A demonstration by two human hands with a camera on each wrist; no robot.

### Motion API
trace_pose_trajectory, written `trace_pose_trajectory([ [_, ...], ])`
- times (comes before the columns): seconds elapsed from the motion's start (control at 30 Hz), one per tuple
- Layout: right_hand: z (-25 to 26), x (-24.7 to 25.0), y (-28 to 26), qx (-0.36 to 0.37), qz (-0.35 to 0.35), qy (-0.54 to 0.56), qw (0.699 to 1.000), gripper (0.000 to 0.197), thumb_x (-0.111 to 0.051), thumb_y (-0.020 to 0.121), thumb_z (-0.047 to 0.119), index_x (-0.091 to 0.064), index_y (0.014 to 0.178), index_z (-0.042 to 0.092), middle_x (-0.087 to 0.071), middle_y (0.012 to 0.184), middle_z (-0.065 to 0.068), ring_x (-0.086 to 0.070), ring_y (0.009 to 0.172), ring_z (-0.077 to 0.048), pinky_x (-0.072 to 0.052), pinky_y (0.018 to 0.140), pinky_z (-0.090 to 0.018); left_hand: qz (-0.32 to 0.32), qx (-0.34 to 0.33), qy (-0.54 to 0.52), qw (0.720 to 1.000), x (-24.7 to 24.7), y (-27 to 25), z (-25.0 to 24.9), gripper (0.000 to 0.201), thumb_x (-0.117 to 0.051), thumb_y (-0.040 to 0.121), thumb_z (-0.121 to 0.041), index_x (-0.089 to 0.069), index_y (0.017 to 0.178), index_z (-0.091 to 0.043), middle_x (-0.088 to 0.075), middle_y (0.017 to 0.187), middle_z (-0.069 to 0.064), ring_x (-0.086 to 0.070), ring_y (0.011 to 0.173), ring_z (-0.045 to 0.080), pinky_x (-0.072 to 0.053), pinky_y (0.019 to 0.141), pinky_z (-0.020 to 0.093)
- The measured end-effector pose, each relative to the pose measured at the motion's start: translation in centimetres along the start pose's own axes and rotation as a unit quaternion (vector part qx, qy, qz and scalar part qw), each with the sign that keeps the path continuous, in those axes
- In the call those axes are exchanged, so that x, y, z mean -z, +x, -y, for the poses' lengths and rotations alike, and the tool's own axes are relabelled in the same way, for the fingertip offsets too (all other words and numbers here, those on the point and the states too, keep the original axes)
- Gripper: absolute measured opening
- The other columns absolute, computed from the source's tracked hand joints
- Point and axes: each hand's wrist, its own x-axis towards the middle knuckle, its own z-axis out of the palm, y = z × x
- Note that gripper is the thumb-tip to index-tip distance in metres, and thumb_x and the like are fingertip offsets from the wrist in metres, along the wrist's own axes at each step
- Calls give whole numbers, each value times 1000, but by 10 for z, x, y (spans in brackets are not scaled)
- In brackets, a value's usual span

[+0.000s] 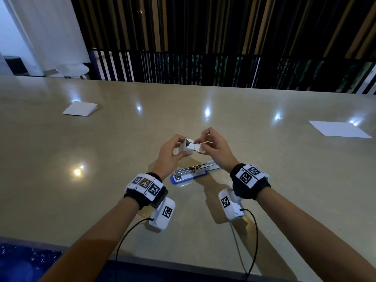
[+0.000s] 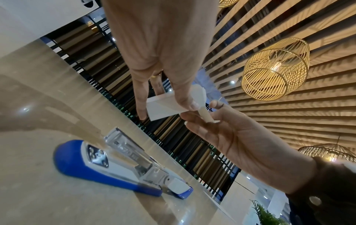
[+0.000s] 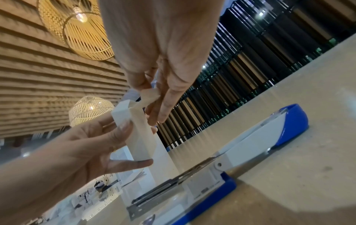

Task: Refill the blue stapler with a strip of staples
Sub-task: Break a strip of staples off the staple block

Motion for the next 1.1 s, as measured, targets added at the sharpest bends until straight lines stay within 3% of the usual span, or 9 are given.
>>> trace_pose_trajectory([
  [0.17, 0, -2, -1, 46, 20, -72, 996, 19, -55, 84, -8, -59, 88, 10, -62, 78, 6, -59, 64, -10, -50, 67, -19, -9, -24, 5, 1000, -1, 1, -1, 30, -72, 80, -17, -57, 105, -6, -65, 105, 10, -61, 99, 19, -46, 86, 12],
  [0.37, -2, -2, -3, 24, 22, -35, 999, 10, -64, 84, 2, -64, 93, 6, -67, 94, -4, -67, 77, -10, -56, 78, -23, -38, -25, 27, 999, 2, 0, 3, 31, -73, 80, -21, -60, 107, -13, -66, 108, 1, -57, 99, -5, -43, 84, 9],
  [0.47, -4, -2, -3, 38, 27, -34, 998, 15, -71, 79, 4, -64, 93, 4, -67, 96, -7, -66, 81, -13, -57, 81, -27, -36, -17, 5, 999, 2, -1, 3, 33, -74, 79, -18, -60, 108, -12, -67, 108, 2, -61, 106, 12, -53, 85, 25],
  [0.53, -4, -2, -3, 50, 22, -34, 998, 15, -71, 80, 3, -64, 93, 3, -67, 94, -8, -65, 81, -12, -56, 80, -27, -37, -16, -12, 999, 1, -2, 1, 34, -74, 78, -12, -60, 108, -8, -67, 107, 5, -62, 104, 9, -53, 82, 15],
  [0.67, -4, -1, -3, 68, -5, -23, 997, 12, -65, 83, -3, -61, 88, 7, -68, 96, -12, -66, 86, -19, -55, 82, -34, -41, -18, -20, 999, 1, 0, -1, 35, -75, 76, -7, -60, 108, -4, -68, 104, 1, -62, 91, -11, -45, 81, 1],
  [0.83, 1, -2, -7, 59, 17, -71, 996, 21, -71, 76, -1, -57, 85, 12, -69, 102, -10, -65, 83, -13, -53, 75, -20, -38, -17, -25, 999, 3, -1, -2, 36, -76, 76, -8, -61, 109, -4, -68, 104, 1, -63, 92, -9, -46, 80, 2],
  [0.93, 1, -2, -8, 45, 29, -88, 995, 22, -76, 73, 7, -57, 83, 8, -69, 105, -4, -68, 93, -18, -55, 85, -28, -35, -29, -21, 999, 3, -2, -1, 36, -75, 76, -7, -61, 108, -3, -68, 103, 2, -64, 91, -6, -47, 84, 5],
  [1.03, -1, -3, -9, 42, 43, -119, 991, 24, -77, 75, 15, -55, 82, 6, -69, 103, 2, -66, 96, -15, -52, 89, -36, -25, -36, -21, 999, 2, -4, -2, 34, -72, 79, -8, -59, 110, -5, -68, 106, 3, -64, 97, 5, -50, 91, 16],
  [1.1, -1, -5, -9, 46, 37, -124, 990, 22, -74, 80, 18, -54, 80, 7, -70, 103, 0, -64, 93, -3, -51, 85, -25, -24, -20, -49, 998, 1, -5, -1, 33, -71, 81, -8, -59, 111, -6, -66, 111, 7, -64, 105, 17, -56, 90, 29],
])
